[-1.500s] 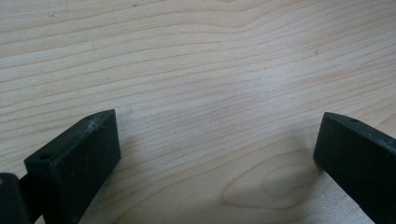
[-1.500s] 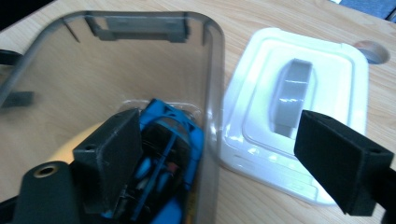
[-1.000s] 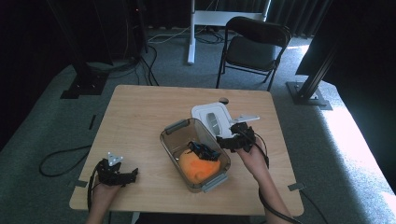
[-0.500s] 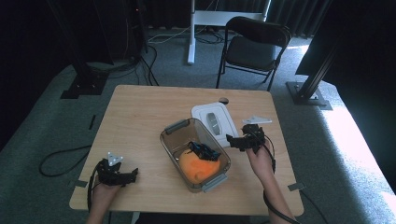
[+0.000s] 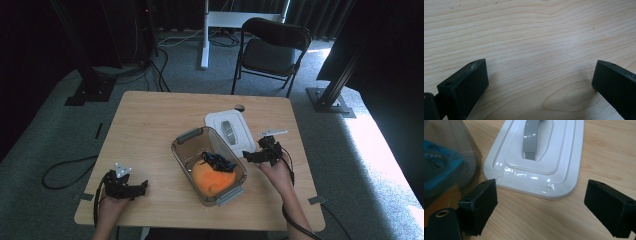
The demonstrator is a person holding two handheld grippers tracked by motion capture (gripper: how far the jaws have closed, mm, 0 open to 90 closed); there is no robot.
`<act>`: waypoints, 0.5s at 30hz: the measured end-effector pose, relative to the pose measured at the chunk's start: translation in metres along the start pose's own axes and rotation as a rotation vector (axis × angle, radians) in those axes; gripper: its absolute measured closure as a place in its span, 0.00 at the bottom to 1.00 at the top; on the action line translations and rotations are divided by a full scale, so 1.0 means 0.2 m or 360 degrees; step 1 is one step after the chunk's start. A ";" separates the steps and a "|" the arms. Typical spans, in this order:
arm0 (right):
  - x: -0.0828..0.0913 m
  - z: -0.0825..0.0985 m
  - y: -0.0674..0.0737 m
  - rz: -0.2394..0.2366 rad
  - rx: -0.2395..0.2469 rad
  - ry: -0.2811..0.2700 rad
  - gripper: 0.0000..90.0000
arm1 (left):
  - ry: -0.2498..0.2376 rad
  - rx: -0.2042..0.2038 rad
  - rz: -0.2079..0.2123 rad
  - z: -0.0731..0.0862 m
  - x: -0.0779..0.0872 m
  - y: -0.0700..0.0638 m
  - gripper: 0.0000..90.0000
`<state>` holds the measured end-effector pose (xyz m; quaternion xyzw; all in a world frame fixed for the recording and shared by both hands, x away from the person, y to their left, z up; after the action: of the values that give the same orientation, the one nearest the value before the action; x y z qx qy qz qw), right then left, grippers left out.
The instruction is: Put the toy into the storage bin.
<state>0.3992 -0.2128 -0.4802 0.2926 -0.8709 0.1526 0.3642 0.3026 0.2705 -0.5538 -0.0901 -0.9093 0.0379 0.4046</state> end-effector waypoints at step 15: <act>-0.08 -0.06 -0.02 0.0025 -0.0011 -0.0162 0.12 | 0.0000 0.0000 0.0000 0.00 0.00 0.00 0.01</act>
<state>0.4176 -0.2038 -0.4836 0.2917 -0.8912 0.1374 0.3191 0.3025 0.2705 -0.5538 -0.0902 -0.9093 0.0380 0.4046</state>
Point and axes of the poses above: each handheld gripper's, and its own axes: x roughly backward along the jaws, z roughly out of its underside, y roughly to its left, the point moved 1 cm from there along -x, roughly forward along the jaws, and after that the axes turned 13 degrees about x, right-handed, at the moved point
